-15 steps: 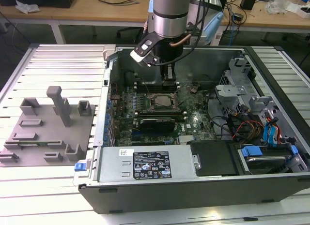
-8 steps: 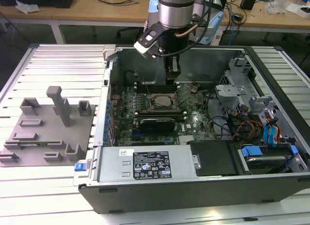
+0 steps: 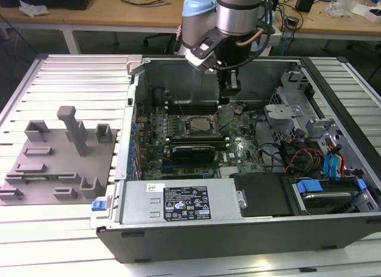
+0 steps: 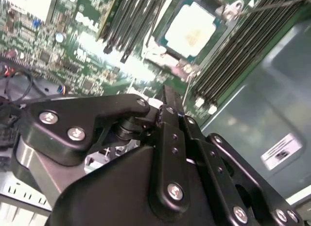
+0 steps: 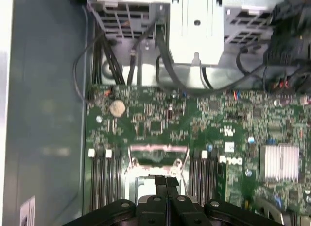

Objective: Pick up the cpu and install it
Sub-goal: 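Close the cpu cover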

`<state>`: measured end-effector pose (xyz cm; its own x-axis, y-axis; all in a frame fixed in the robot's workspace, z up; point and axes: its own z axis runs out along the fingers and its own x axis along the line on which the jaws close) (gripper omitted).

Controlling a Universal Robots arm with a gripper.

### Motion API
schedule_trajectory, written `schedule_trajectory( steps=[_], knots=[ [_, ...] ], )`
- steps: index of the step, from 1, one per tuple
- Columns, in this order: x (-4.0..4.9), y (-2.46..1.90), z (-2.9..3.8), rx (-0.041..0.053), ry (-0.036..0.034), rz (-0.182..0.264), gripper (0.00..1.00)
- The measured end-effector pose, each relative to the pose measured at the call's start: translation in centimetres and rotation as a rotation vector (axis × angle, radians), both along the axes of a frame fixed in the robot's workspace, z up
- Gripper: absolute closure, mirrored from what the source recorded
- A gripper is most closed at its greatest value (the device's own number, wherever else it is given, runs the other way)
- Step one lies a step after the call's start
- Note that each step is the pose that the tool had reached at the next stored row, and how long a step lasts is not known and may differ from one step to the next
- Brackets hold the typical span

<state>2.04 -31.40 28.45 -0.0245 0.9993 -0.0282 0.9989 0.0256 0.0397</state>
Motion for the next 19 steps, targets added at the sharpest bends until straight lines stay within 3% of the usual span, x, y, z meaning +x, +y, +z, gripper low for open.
schedule_trajectory(
  steps=[9, 14, 16, 19],
  knots=[
    [2.28, -0.06, -0.2, -0.0004, 0.0002, -0.014, 0.89],
    [3.03, -0.13, -0.86, 0.0002, 0.0002, -0.024, 0.89],
    [4.04, -0.16, -1.23, 0.0002, 0.0002, -0.028, 0.89],
    [4.79, -0.19, -2.1, 0.0005, 0.0003, -0.032, 0.89]
  ],
)
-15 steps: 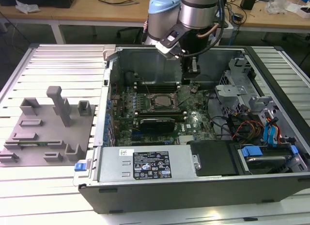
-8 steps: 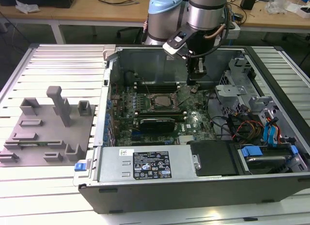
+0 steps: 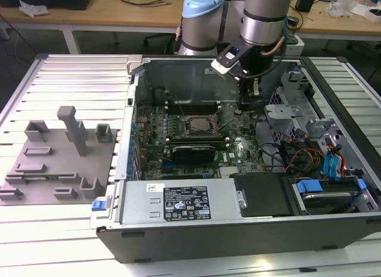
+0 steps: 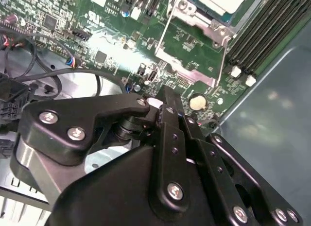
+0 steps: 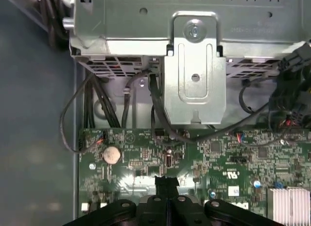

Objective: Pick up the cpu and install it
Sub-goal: 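Close the cpu cover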

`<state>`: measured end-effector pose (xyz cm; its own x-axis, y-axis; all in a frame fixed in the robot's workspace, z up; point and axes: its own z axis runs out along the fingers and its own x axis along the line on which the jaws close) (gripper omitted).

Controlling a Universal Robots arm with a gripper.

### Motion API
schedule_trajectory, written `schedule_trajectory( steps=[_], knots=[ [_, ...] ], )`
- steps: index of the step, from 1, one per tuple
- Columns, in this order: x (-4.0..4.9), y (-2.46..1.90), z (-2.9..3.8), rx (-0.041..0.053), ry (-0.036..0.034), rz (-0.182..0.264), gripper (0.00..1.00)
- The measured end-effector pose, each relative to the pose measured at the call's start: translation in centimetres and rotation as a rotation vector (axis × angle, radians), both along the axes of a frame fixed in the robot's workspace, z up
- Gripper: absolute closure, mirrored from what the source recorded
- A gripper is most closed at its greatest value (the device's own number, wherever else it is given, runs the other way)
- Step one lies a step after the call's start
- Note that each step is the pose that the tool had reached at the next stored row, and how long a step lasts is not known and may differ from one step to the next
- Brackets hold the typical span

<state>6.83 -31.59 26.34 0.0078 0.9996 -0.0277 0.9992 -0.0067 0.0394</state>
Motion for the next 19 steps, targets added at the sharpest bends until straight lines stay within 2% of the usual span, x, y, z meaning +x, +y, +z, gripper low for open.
schedule_trajectory(
  steps=[4, 6, 11, 19],
  knots=[
    [0.06, 0.0, -0.9, 0.0001, 0.0009, -0.001, 0.89],
    [0.06, 0.0, -1.54, 0.0, 0.0038, -0.001, 0.89],
    [0.02, 0.02, -1.66, 0.0001, 0.0044, -0.001, 0.89],
    [-0.89, 0.46, -1.66, 0.0, 0.0044, -0.001, 0.89]
  ],
)
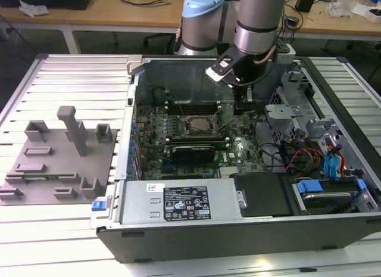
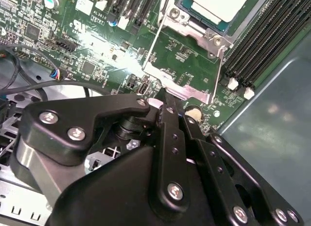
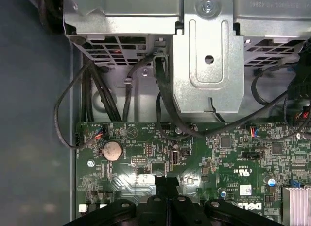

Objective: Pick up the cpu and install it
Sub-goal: 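Close the cpu cover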

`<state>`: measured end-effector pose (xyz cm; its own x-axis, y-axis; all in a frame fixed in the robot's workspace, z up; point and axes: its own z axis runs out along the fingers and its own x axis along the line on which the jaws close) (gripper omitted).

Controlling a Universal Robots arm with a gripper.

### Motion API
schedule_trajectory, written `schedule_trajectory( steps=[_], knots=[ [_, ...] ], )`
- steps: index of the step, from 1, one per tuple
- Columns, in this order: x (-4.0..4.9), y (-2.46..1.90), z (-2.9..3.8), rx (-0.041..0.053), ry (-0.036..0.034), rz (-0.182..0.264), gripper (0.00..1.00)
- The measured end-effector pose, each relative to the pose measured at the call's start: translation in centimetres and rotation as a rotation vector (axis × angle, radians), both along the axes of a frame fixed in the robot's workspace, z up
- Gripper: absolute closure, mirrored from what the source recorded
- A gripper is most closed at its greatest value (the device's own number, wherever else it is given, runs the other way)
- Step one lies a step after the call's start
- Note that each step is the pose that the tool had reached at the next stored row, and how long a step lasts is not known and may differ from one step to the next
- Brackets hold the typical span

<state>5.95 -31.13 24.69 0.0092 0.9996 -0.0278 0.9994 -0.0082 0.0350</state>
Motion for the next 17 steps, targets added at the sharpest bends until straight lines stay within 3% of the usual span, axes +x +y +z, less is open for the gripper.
schedule_trajectory(
  steps=[6, 17],
  knots=[
    [-0.55, 0.05, 0.0, 0.0, -0.0004, 0.0, 0.89],
    [-3.63, 0.58, 0.16, 0.0001, -0.0207, 0.0, 0.89]
  ],
)
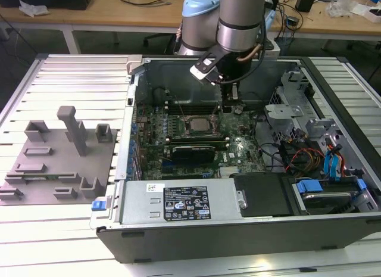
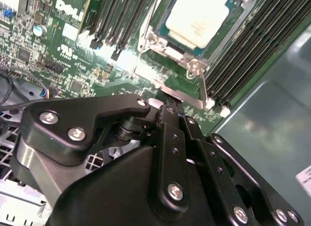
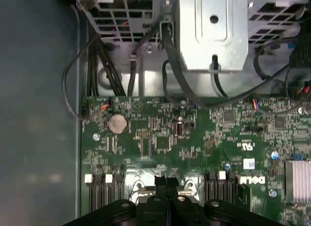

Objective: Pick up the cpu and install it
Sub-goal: 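Close the cpu cover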

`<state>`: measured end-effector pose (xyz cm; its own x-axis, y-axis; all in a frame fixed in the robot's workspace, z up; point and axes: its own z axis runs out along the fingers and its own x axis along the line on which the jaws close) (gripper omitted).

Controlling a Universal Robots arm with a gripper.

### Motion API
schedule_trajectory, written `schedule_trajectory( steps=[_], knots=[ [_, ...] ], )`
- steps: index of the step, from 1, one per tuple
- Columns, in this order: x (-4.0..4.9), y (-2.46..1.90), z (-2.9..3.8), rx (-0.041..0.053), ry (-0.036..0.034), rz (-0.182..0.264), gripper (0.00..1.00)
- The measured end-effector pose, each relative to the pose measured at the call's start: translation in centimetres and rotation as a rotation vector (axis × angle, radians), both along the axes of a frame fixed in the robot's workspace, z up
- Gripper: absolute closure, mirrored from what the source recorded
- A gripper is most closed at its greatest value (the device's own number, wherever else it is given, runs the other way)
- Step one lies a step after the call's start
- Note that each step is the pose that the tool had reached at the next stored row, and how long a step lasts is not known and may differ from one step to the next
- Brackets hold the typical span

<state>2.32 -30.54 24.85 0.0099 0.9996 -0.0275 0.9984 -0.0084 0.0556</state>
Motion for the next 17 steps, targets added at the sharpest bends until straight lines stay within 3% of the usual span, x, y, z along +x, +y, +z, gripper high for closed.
schedule_trajectory(
  steps=[5, 12, 13, 14, 15, 17],
  knots=[
    [-1.61, 0.18, 0.0, 0.0001, -0.0083, -0.001, 0.89],
    [-1.78, 0.18, 0.0, 0.0, -0.0086, -0.001, 0.89],
    [-1.78, 0.19, -0.03, 0.0003, 0.0044, -0.001, 0.89],
    [-1.77, 0.19, -0.04, 0.0002, 0.0113, -0.001, 0.89],
    [-1.78, 0.18, -0.04, 0.0, 0.015, -0.001, 0.89],
    [-1.78, 0.18, -0.04, 0.0, 0.0152, -0.001, 0.89]
  ],
)
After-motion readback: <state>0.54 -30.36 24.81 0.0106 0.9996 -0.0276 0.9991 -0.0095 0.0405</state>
